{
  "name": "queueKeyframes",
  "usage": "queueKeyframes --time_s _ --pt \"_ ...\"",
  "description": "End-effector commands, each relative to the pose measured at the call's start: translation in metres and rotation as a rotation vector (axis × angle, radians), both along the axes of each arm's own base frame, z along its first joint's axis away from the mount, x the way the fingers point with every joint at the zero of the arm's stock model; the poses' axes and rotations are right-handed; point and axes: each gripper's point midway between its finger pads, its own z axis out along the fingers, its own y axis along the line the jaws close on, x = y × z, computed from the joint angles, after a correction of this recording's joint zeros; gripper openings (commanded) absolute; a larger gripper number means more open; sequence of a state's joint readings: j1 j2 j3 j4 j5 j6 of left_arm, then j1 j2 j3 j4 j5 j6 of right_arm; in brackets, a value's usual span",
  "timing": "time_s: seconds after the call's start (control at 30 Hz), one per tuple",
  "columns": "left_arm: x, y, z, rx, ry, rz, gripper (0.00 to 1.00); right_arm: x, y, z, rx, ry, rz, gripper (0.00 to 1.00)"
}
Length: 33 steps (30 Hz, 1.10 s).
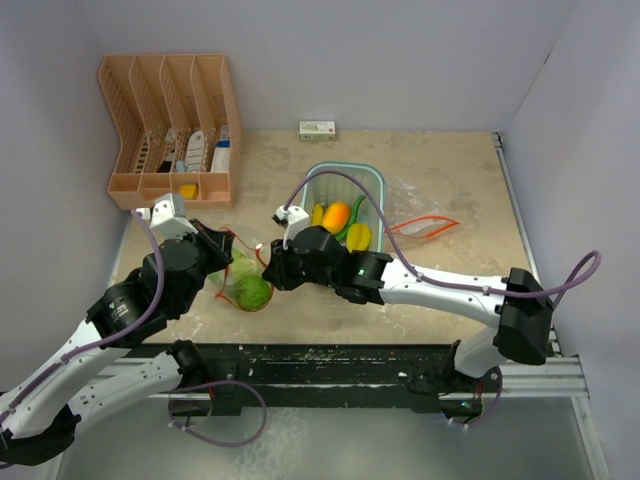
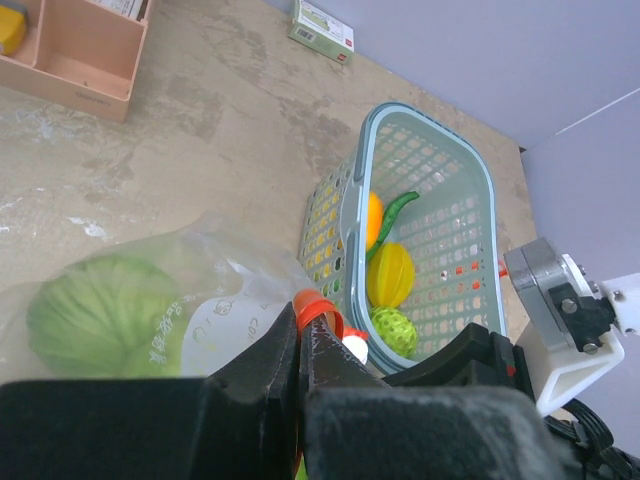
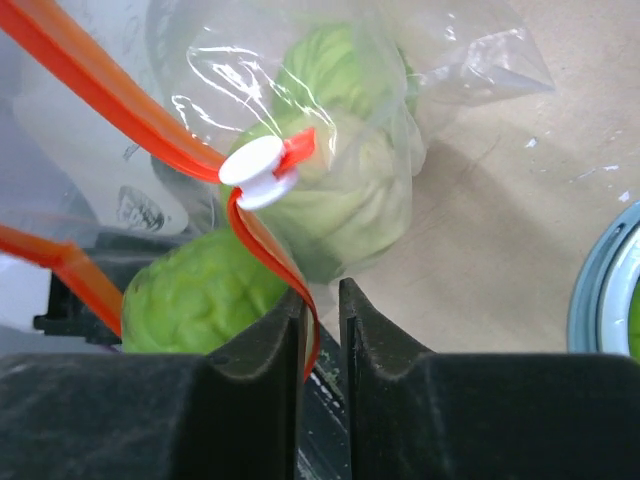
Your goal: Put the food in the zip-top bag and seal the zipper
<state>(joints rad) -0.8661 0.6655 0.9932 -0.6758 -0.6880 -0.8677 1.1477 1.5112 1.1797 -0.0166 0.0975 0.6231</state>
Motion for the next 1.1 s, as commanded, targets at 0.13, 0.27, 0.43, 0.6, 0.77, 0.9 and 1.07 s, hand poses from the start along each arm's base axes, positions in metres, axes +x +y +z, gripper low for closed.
queueKeyframes --time_s 0.13,0.27,0.43,0.6,0.77,0.9,1.07 --pt "0.0 0.006 0.034 -0.065 -0.08 0.02 0.0 0.025 -0.014 0.028 0.014 -0.065 -0.164 0.0" --pt "-0.002 0.019 0.01 0.011 -0.022 0.073 0.0 0.026 -0.018 0.062 -0.015 -0.102 -0.138 0.0" --pt "-0.012 0.046 -0.026 0.091 0.093 0.179 0.0 0.041 -0.011 0.111 -0.063 -0.166 -0.101 0.0" --pt "-0.019 0.061 -0.03 0.125 0.118 0.22 0.0 0.057 -0.011 0.11 -0.094 -0.162 -0.082 0.0" --pt "-0.025 0.077 -0.027 0.153 0.119 0.267 0.0 0.061 -0.015 0.081 -0.138 -0.112 -0.032 0.0" --pt "-0.022 0.077 -0.018 0.133 0.091 0.269 0.0 0.061 -0.021 0.062 -0.163 -0.079 0.031 0.0" --pt "0.002 0.033 -0.039 0.164 0.1 0.172 0.0 0.04 0.008 0.064 -0.066 -0.03 0.214 0.0"
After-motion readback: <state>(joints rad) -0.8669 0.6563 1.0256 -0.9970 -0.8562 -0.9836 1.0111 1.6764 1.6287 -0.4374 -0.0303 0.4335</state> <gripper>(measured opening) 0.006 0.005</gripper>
